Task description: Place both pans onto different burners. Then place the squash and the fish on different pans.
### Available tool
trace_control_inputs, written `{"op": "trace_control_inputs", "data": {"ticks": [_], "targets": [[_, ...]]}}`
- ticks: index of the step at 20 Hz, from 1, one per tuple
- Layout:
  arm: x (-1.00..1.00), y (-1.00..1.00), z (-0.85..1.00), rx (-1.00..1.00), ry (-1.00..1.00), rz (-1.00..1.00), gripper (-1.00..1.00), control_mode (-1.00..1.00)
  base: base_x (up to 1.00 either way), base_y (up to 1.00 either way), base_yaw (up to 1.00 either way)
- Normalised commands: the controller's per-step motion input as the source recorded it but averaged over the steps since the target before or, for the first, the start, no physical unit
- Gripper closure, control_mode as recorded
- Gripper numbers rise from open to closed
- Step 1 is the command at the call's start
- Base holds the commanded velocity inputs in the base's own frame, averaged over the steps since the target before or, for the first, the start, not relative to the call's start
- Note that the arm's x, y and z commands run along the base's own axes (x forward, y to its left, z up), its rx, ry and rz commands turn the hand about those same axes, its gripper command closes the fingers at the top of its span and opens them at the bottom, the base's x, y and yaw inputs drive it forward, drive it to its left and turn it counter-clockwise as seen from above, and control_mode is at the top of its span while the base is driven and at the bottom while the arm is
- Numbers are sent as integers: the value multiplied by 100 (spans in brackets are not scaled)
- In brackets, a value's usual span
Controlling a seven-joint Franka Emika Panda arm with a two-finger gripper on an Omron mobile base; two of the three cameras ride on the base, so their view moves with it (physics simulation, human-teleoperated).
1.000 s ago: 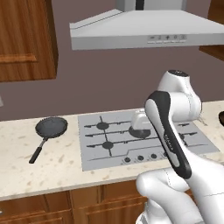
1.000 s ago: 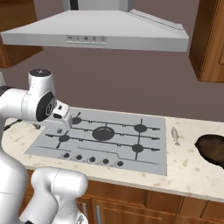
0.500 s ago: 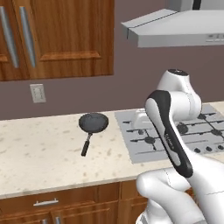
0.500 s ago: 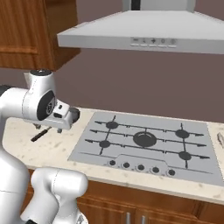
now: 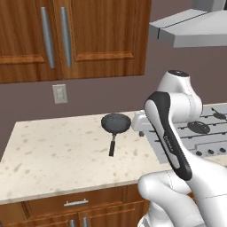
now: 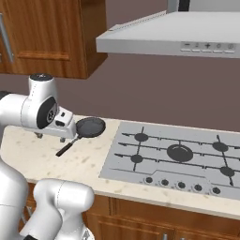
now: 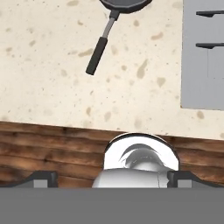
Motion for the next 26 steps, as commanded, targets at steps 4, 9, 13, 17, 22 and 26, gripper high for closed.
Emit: {"op": "trace_control_inputs", "data": {"ticks": [4, 9, 13, 17, 22, 26], "targets": [[0, 0, 0, 0, 0, 0, -100, 100, 37, 3, -2], [0, 0, 0, 0, 0, 0, -100, 100, 37, 17, -1], [0, 0, 0, 0, 0, 0, -100, 100, 25, 12, 0], [14, 16, 0, -5, -2, 0, -100, -100, 5, 4, 0], [25, 29, 0, -3, -8, 0, -100, -100, 0, 0, 0], [38, 21, -3, 0, -4, 0, -100, -100, 0, 0, 0]]}}
